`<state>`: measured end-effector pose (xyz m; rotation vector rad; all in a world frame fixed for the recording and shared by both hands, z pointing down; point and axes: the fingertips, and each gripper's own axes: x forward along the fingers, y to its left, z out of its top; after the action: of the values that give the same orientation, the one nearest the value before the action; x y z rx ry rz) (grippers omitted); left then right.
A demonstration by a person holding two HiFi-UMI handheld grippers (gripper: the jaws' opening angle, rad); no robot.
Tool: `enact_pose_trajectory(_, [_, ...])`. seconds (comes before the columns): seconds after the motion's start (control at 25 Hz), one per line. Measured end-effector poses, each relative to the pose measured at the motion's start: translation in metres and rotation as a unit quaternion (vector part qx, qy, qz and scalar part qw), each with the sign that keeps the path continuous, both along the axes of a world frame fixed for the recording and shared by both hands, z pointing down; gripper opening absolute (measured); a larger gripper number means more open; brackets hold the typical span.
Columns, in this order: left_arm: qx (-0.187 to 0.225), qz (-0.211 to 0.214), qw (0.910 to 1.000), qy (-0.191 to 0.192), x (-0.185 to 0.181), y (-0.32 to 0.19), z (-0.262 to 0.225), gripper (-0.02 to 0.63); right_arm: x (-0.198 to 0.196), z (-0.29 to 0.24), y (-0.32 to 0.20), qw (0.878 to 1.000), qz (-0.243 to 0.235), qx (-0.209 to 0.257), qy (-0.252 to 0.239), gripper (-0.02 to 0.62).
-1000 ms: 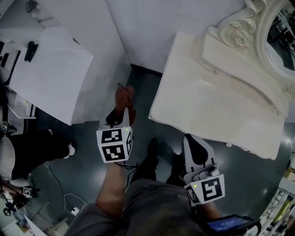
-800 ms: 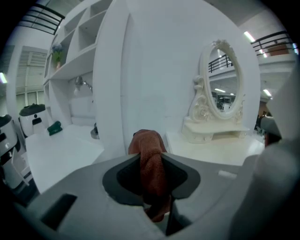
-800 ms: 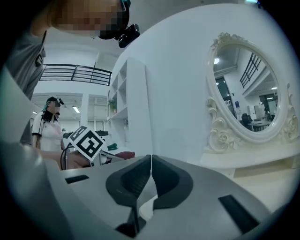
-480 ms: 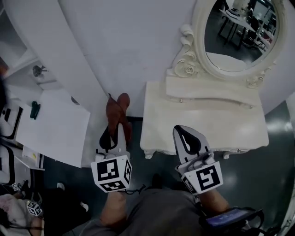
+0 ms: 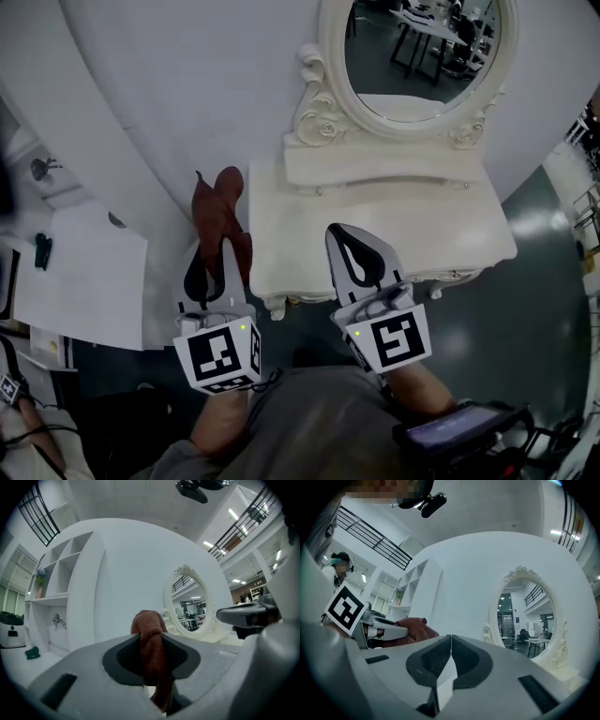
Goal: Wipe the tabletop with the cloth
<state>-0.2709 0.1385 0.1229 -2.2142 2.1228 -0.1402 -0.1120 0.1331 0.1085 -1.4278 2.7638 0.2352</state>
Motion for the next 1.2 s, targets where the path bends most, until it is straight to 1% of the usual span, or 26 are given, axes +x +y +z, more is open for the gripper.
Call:
enact_pose_trajectory(0.16, [-0.003, 0.012, 0.9999, -0.005, 0.014, 0.007, 0.007, 0.100, 0.009, 0.012, 0.007, 1.000, 0.011, -0.011, 0.004, 0.014])
enact_pose_trajectory(0.32, [-0.012, 0.020, 0.9997, -0.002, 0.021, 0.009, 0.013, 0.100, 0.014, 0.014, 0.009, 1.000, 0.018, -0.015, 0.003, 0.014])
enact_pose_trajectory(0.6, [-0.016, 0.034, 0.9993, -0.008, 0.035, 0.013, 0.017, 0.100, 0.021, 0.019, 0.010, 0.999, 0.026, -0.023, 0.004, 0.014])
enact_pose_trajectory(0.8, [-0.017, 0.043, 0.9989, -0.013, 0.042, 0.014, 0.019, 0.100, 0.022, 0.020, 0.011, 0.999, 0.026, -0.022, 0.009, 0.012])
enact_pose_trajectory(1.2, [-0.020, 0.049, 0.9985, -0.014, 0.047, 0.016, 0.019, 0.100, 0.022, 0.017, 0.010, 0.999, 0.029, -0.027, 0.001, 0.012])
